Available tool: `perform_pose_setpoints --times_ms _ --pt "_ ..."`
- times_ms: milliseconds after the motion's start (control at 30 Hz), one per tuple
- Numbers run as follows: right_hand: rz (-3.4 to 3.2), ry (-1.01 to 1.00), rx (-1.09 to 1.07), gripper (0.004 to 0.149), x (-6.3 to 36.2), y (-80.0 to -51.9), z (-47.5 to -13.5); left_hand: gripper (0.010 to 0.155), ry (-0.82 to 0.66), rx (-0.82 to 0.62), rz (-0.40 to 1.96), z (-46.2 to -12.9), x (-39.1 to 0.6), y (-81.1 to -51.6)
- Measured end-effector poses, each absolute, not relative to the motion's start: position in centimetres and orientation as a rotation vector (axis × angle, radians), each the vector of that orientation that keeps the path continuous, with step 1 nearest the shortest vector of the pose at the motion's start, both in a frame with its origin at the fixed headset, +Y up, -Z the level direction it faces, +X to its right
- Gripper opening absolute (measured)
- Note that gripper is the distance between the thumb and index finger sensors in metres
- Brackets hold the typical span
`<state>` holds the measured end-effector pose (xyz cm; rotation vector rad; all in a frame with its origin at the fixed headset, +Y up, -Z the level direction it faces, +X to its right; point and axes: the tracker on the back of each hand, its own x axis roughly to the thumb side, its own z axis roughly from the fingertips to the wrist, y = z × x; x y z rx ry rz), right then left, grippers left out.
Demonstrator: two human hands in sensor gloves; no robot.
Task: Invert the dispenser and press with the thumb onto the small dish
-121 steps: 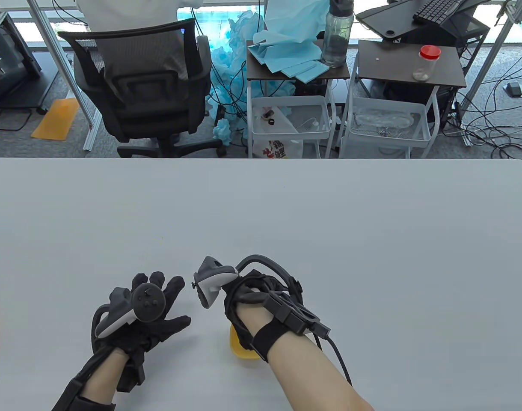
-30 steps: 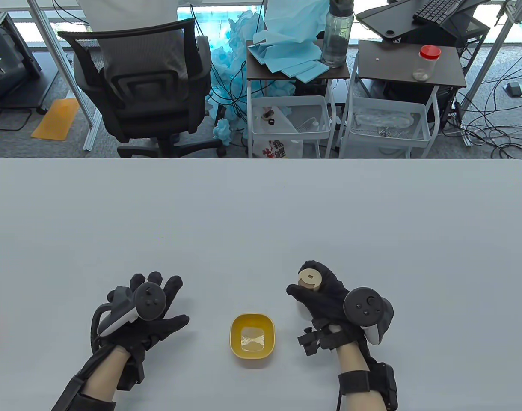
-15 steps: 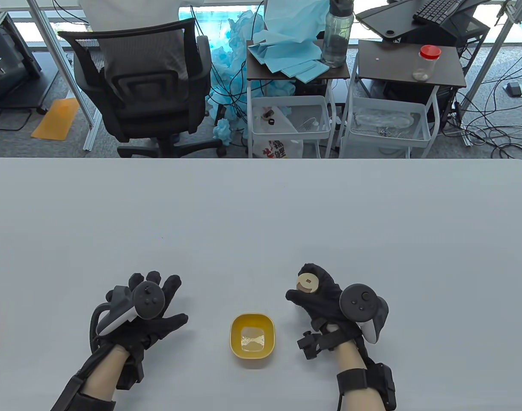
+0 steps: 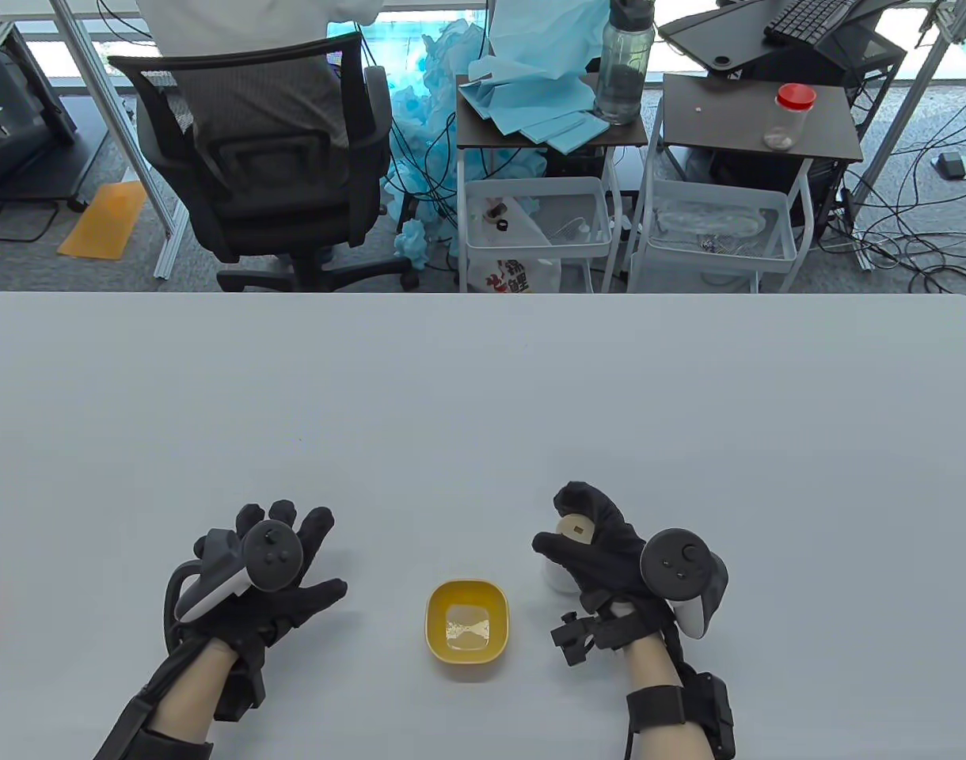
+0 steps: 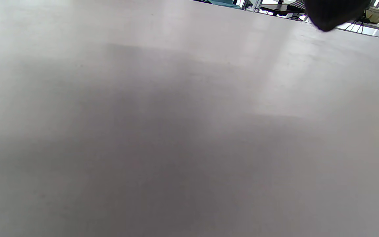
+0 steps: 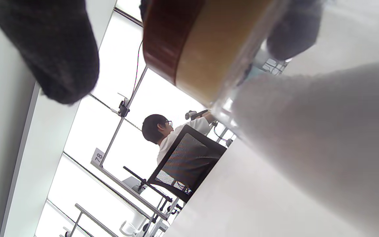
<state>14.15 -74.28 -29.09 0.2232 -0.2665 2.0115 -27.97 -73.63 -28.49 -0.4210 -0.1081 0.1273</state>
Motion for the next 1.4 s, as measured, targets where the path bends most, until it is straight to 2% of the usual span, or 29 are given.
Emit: perform_pose_setpoints --times_ms 200,400,733,1033,1167,1400 --pt "2.014 -0.348 0.289 0.082 14.0 -71.0 -28.7 0.083 -0.113 -0.409 0.128 -28.5 -28.0 -73.6" --pt "2.148 -0.334 0.4 0.094 13.4 -67.9 -27.9 0.083 -0.116 -0.395 0.13 -28.5 -28.1 -73.5" --pt "2.485 -0.272 0.504 0.102 11.4 -65.4 -26.4 0.084 -0.121 -0.381 0.127 -28.4 -28.1 -73.5" --pt "2.709 -0.182 0.519 0.106 9.7 -65.0 -25.4 0.083 -0.126 -0.369 0.125 -28.2 -28.1 -73.4" --pt "2.838 -0.238 0.497 0.106 9.1 -65.5 -24.9 0.084 -0.13 -0.364 0.122 -28.2 -28.1 -73.4" --pt "3.008 -0.188 0.453 0.105 8.2 -67.1 -24.8 0.084 -0.135 -0.358 0.112 -28.1 -28.0 -73.4"
